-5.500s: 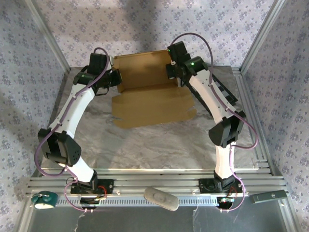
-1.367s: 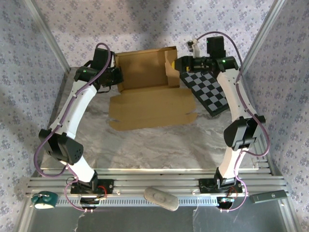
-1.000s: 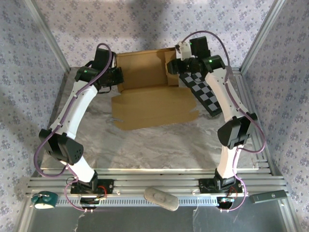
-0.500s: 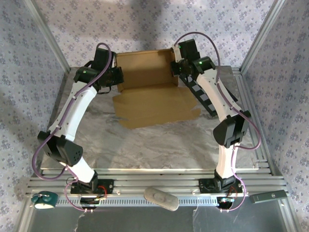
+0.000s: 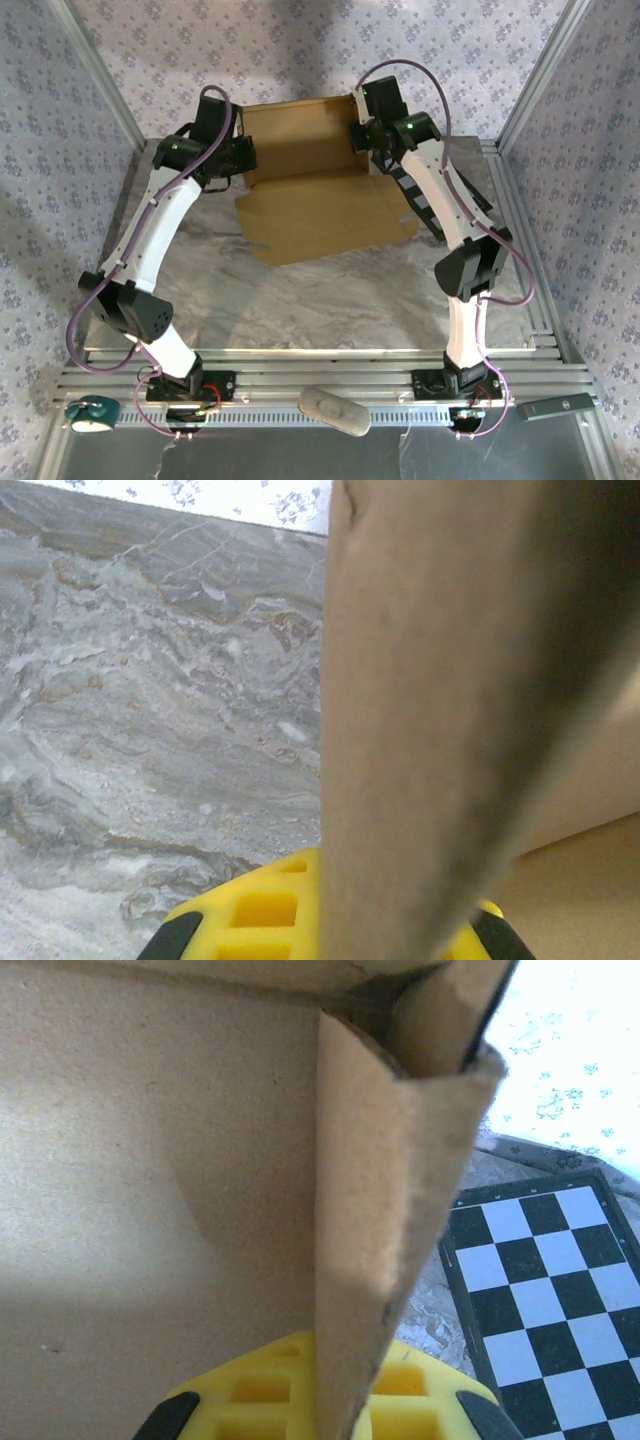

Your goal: Fold the paper box

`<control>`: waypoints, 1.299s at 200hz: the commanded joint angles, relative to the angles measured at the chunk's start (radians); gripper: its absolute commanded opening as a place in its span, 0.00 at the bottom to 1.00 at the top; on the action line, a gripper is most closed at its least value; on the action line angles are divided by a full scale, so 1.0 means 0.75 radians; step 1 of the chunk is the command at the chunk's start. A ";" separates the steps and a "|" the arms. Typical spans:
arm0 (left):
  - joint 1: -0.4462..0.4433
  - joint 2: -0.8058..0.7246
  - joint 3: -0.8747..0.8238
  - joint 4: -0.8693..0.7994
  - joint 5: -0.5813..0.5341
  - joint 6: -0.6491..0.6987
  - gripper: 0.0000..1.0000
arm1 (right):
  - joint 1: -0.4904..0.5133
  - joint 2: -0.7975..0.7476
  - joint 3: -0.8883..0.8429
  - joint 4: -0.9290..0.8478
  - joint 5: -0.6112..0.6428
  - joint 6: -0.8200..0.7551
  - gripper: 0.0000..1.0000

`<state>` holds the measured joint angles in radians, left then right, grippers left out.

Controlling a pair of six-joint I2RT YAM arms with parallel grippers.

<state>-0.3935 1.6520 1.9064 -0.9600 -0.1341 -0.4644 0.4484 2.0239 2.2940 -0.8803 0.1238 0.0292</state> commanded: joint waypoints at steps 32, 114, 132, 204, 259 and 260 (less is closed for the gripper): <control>-0.053 0.058 -0.129 -0.030 -0.003 0.021 0.00 | 0.081 -0.005 -0.193 -0.218 0.147 0.201 0.00; -0.103 0.058 -0.234 0.004 -0.076 0.024 0.00 | 0.232 0.099 -0.141 -0.500 0.655 0.423 0.00; -0.102 0.059 -0.218 0.001 -0.078 0.032 0.00 | 0.253 0.154 -0.040 -0.587 0.718 0.438 0.00; -0.101 0.070 -0.130 -0.037 -0.070 0.039 0.00 | 0.228 0.177 -0.009 -0.621 0.586 0.440 0.00; -0.104 0.071 -0.081 -0.057 -0.063 0.038 0.00 | 0.201 0.206 0.051 -0.657 0.616 0.335 0.00; -0.103 0.071 -0.079 -0.058 -0.063 0.037 0.00 | 0.201 0.208 0.053 -0.661 0.617 0.337 0.00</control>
<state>-0.4656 1.7115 1.7847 -1.0061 -0.1875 -0.4538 0.5976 2.1475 2.2932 -1.2888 0.5358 0.3355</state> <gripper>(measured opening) 0.064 0.066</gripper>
